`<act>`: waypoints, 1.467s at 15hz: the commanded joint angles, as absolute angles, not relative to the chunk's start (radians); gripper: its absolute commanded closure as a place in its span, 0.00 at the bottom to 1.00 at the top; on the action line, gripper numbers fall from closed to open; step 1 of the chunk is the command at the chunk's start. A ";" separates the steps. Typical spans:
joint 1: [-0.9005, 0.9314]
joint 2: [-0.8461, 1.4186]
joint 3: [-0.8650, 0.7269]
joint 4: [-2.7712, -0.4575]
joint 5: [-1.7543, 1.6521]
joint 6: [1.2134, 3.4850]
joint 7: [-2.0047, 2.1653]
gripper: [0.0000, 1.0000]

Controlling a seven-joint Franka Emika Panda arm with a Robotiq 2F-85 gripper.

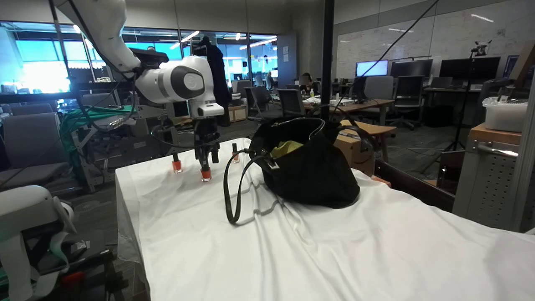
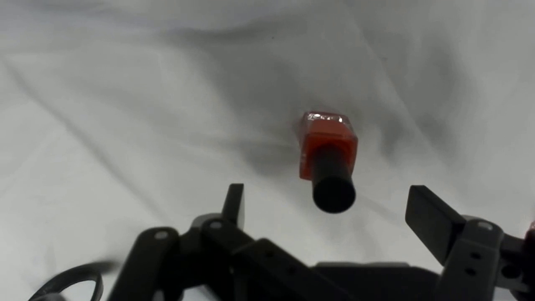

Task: Put all the nail polish bottles into the bag

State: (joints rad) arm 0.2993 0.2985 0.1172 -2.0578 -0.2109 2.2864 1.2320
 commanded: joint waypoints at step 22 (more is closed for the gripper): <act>0.279 0.280 0.116 -2.150 -0.136 2.420 1.212 0.00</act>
